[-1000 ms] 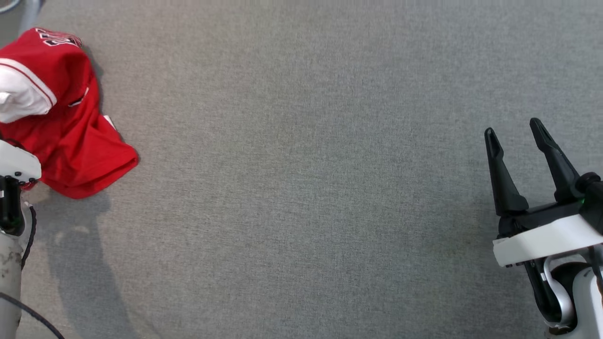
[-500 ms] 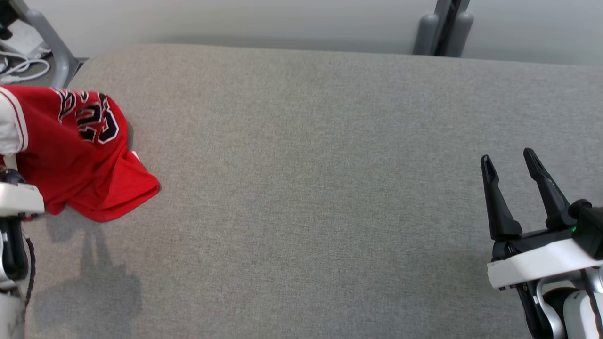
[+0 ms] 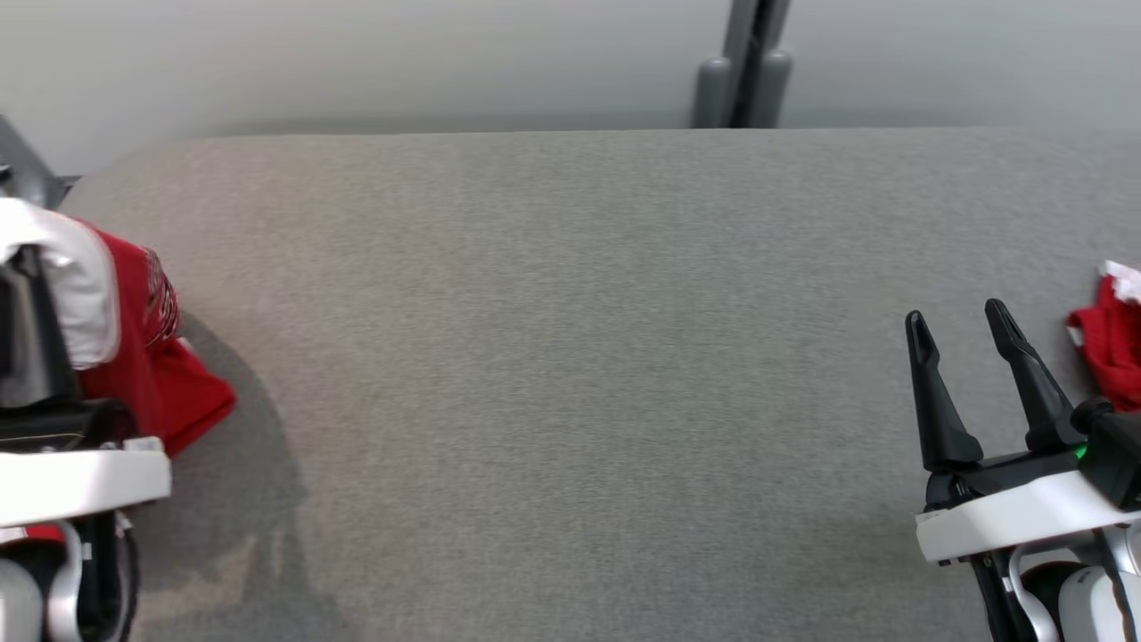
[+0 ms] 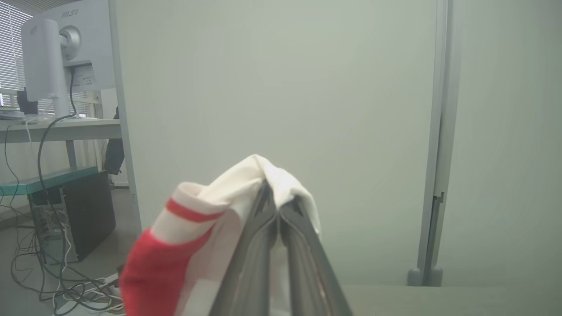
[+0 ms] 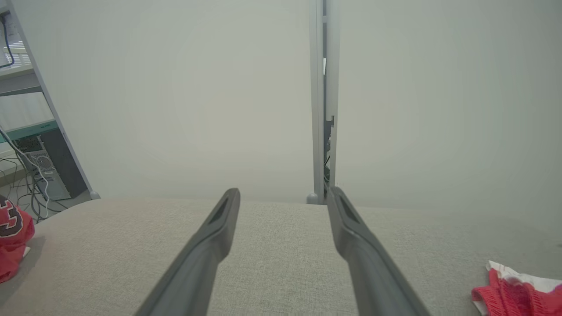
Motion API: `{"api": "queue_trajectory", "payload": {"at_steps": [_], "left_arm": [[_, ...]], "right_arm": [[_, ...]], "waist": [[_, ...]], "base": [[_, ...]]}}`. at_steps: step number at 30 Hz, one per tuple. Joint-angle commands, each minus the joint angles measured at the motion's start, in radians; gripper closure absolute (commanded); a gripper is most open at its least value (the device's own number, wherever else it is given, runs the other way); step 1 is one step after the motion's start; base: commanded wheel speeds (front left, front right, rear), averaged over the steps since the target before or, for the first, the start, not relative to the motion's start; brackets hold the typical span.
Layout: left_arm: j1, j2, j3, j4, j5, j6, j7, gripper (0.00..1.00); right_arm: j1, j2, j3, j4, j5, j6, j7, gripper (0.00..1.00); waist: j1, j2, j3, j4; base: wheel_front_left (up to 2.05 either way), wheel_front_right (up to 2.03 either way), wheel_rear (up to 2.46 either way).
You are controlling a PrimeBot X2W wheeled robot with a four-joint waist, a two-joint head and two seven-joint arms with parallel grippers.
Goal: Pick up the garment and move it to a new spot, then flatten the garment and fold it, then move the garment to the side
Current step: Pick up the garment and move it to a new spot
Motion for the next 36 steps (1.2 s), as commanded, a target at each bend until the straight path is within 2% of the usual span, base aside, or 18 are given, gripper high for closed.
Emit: {"api": "queue_trajectory", "payload": {"at_steps": [1, 9, 13, 15, 22, 28, 34, 35, 36], "left_arm": [[0.006, 0.001, -0.018, -0.023, 0.013, -0.001, 0.012, 1.00], [-0.062, -0.039, -0.193, -0.031, 0.027, -0.062, 0.068, 1.00], [-0.126, -0.075, -0.293, 0.032, 0.018, -0.119, 0.082, 1.00], [-0.142, -0.084, -0.312, 0.048, 0.018, -0.127, 0.086, 1.00], [-0.264, -0.150, -0.440, 0.194, 0.018, -0.203, 0.109, 1.00], [-0.333, -0.208, -0.506, 0.333, 0.020, -0.236, 0.108, 1.00], [-0.393, -0.239, -0.549, 0.523, 0.019, -0.273, 0.080, 1.00], [-0.412, -0.250, -0.559, 0.569, 0.021, -0.280, 0.060, 0.53], [-0.417, -0.254, -0.567, 0.590, 0.025, -0.283, 0.054, 0.00]], "right_arm": [[-0.004, 0.000, 0.001, -0.001, 0.005, 0.000, -0.009, 0.00], [-0.011, 0.003, 0.010, 0.007, 0.019, 0.000, -0.028, 0.00], [-0.015, 0.004, 0.013, 0.017, 0.035, 0.000, -0.045, 0.00], [-0.016, 0.004, 0.016, 0.020, 0.042, 0.000, -0.048, 0.00], [-0.021, 0.005, 0.028, 0.048, 0.085, 0.000, -0.089, 0.00], [-0.033, 0.005, 0.043, 0.077, 0.114, 0.000, -0.124, 0.00], [-0.049, 0.004, 0.067, 0.117, 0.145, 0.000, -0.160, 0.00], [-0.056, 0.004, 0.072, 0.130, 0.149, 0.000, -0.168, 0.00], [-0.059, 0.004, 0.072, 0.137, 0.151, 0.000, -0.173, 0.00]], "waist": [[0.0000, -0.0001, 0.003, -0.046], [0.0000, -0.0001, 0.029, -0.209], [0.0000, -0.0001, 0.054, -0.298], [0.0000, -0.0001, 0.063, -0.322], [0.0000, -0.0001, 0.132, -0.458], [0.0000, -0.0001, 0.188, -0.527], [0.0000, -0.0001, 0.226, -0.552], [0.0000, -0.0001, 0.229, -0.552], [0.0000, -0.0001, 0.229, -0.550]], "base": [[0.00, 0.00, 0.00], [0.00, 0.00, 0.00], [0.00, 0.00, 0.00], [0.00, 0.00, 0.00], [0.00, 0.00, 0.00], [0.00, 0.00, 0.00], [0.00, 0.00, 0.00], [0.00, 0.00, 0.00], [0.00, 0.00, 0.00]]}}
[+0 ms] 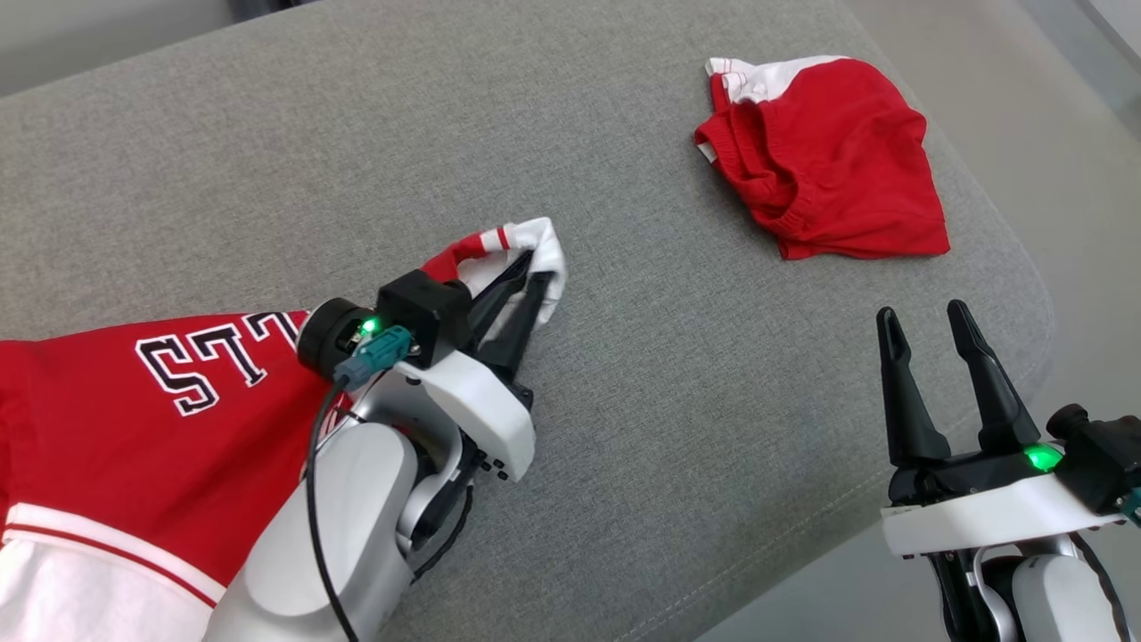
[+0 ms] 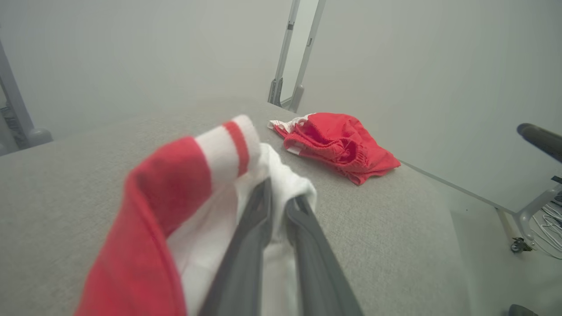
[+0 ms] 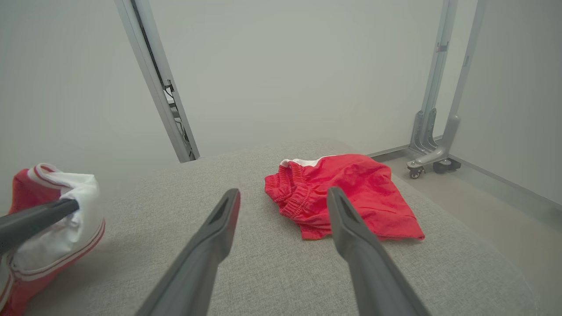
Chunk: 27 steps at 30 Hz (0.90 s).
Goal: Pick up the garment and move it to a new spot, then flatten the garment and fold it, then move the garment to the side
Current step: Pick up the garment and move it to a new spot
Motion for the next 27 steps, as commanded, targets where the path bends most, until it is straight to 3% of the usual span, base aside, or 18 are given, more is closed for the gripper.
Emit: {"api": "queue_trajectory", "payload": {"at_steps": [1, 6, 10, 20, 27], "left_arm": [[-0.017, -0.002, -0.005, 0.007, 0.004, -0.008, -0.010, 0.00], [0.001, -0.005, -0.029, 0.029, 0.013, -0.011, -0.059, 0.00], [0.059, 0.014, -0.010, -0.020, 0.009, 0.020, -0.106, 0.00], [0.176, 0.113, 0.205, -0.148, -0.052, 0.136, -0.220, 0.00], [0.236, 0.161, 0.298, -0.163, -0.083, 0.143, -0.237, 0.00]], "right_arm": [[-0.014, -0.002, -0.001, 0.007, 0.007, 0.000, -0.011, 0.00], [-0.018, -0.002, -0.016, 0.033, -0.011, 0.000, -0.019, 0.00], [-0.014, -0.002, -0.028, 0.039, -0.021, 0.000, -0.015, 0.00], [0.003, -0.003, -0.069, 0.005, -0.074, 0.000, 0.032, 0.00], [0.017, -0.003, -0.091, -0.023, -0.102, 0.000, 0.073, 0.00]], "waist": [[0.0000, 0.0000, -0.002, 0.004], [0.0000, 0.0000, -0.033, 0.041], [0.0000, 0.0000, -0.066, 0.089], [0.0000, 0.0000, -0.122, 0.246], [0.0000, 0.0000, -0.157, 0.320]], "base": [[0.00, 0.00, 0.00], [0.00, 0.00, 0.00], [0.00, 0.00, 0.00], [0.00, 0.00, 0.00], [0.00, 0.00, 0.00]]}}
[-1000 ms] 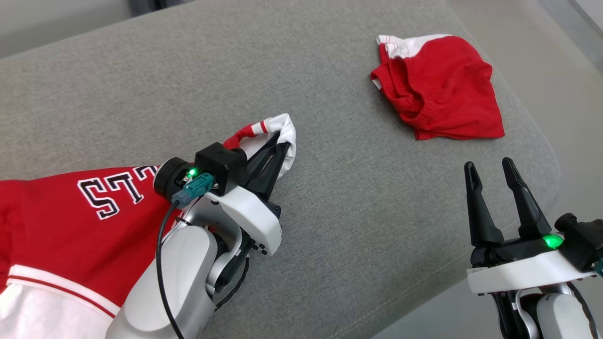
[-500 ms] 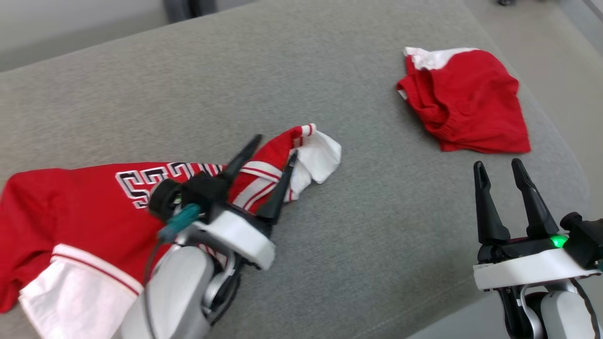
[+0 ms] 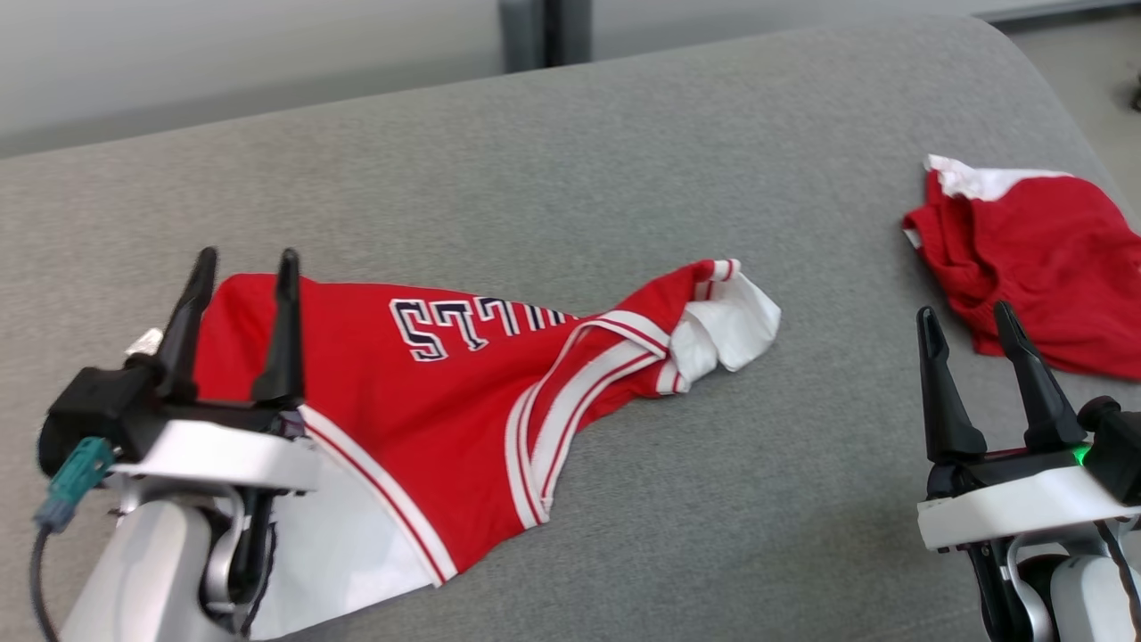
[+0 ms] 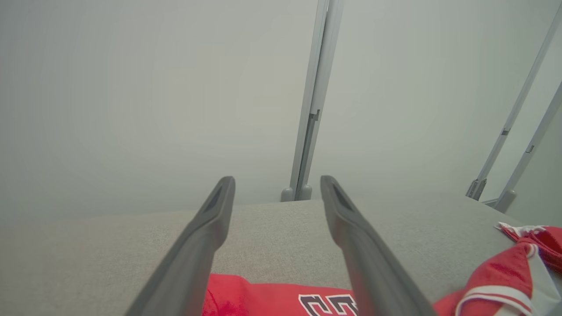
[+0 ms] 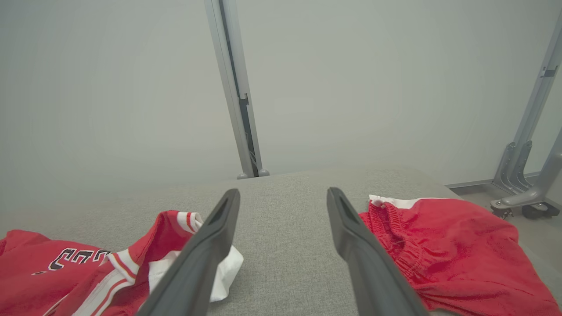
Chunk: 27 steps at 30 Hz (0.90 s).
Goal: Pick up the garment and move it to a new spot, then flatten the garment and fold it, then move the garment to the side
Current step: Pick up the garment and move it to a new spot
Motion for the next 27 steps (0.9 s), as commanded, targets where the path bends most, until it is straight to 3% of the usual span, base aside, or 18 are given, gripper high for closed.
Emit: {"api": "queue_trajectory", "payload": {"at_steps": [1, 8, 14, 27], "left_arm": [[0.018, 0.011, 0.016, -0.005, -0.006, -0.001, -0.006, 0.00], [0.112, 0.055, 0.127, -0.036, -0.033, -0.015, -0.010, 0.00], [0.204, 0.042, 0.200, -0.084, -0.021, -0.038, -0.011, 0.00], [0.353, 0.010, 0.173, -0.123, 0.019, -0.053, -0.001, 0.00]], "right_arm": [[0.013, -0.004, -0.004, -0.008, -0.009, 0.000, 0.008, 0.00], [0.042, -0.004, -0.016, -0.028, -0.025, 0.000, 0.045, 0.00], [0.072, -0.006, -0.021, -0.041, -0.032, 0.000, 0.069, 0.00], [0.159, -0.013, -0.037, -0.069, -0.027, 0.000, 0.103, 0.00]], "waist": [[-0.0001, -0.0001, -0.029, 0.037], [-0.0001, -0.0001, -0.071, 0.088], [-0.0001, -0.0001, -0.112, 0.106], [-0.0001, -0.0001, -0.192, 0.116]], "base": [[0.00, 0.00, 0.00], [0.00, 0.00, 0.00], [0.00, 0.00, 0.00], [0.00, 0.00, 0.00]]}}
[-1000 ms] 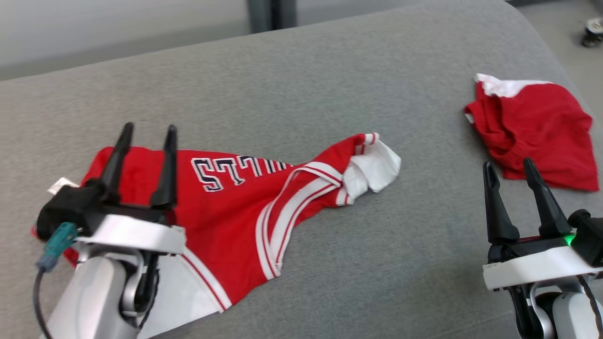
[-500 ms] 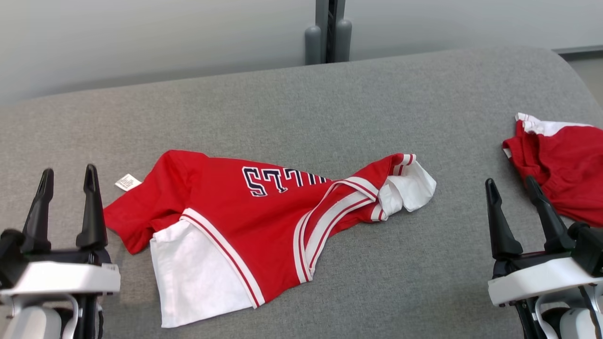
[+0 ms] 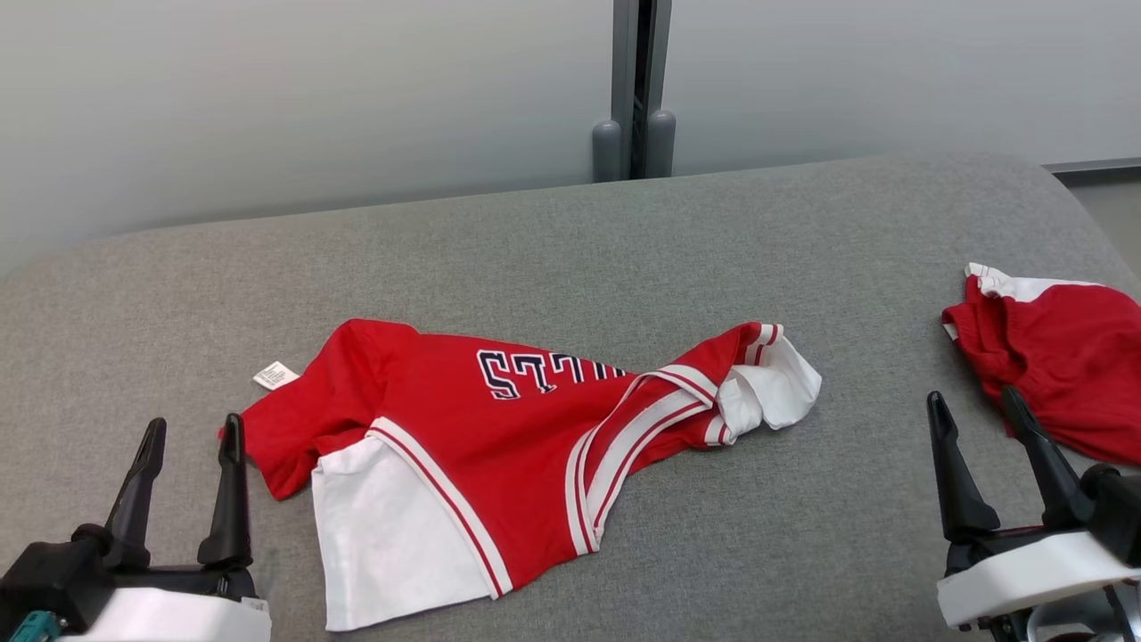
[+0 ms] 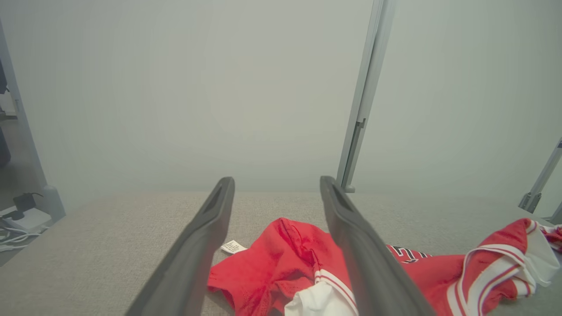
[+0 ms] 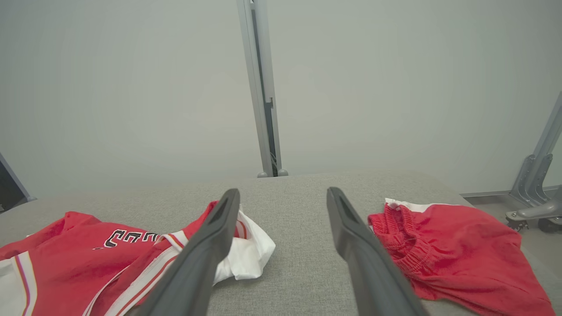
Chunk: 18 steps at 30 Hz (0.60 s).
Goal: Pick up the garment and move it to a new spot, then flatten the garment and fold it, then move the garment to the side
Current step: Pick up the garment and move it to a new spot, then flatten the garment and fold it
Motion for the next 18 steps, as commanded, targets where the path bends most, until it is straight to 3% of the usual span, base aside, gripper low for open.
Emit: {"api": "queue_trajectory", "payload": {"at_steps": [1, 18], "left_arm": [[0.011, 0.006, -0.001, -0.003, 0.004, 0.002, 0.005, 0.00], [0.035, 0.011, -0.024, -0.038, 0.006, 0.025, 0.042, 0.00]], "right_arm": [[0.016, -0.005, -0.006, -0.009, 0.001, 0.000, 0.007, 0.00], [0.037, -0.002, -0.005, -0.027, -0.003, 0.000, 0.019, 0.00]], "waist": [[0.0000, 0.0000, -0.008, 0.000], [0.0000, 0.0000, -0.021, -0.003]], "base": [[0.00, 0.00, 0.00], [0.00, 0.00, 0.00]]}}
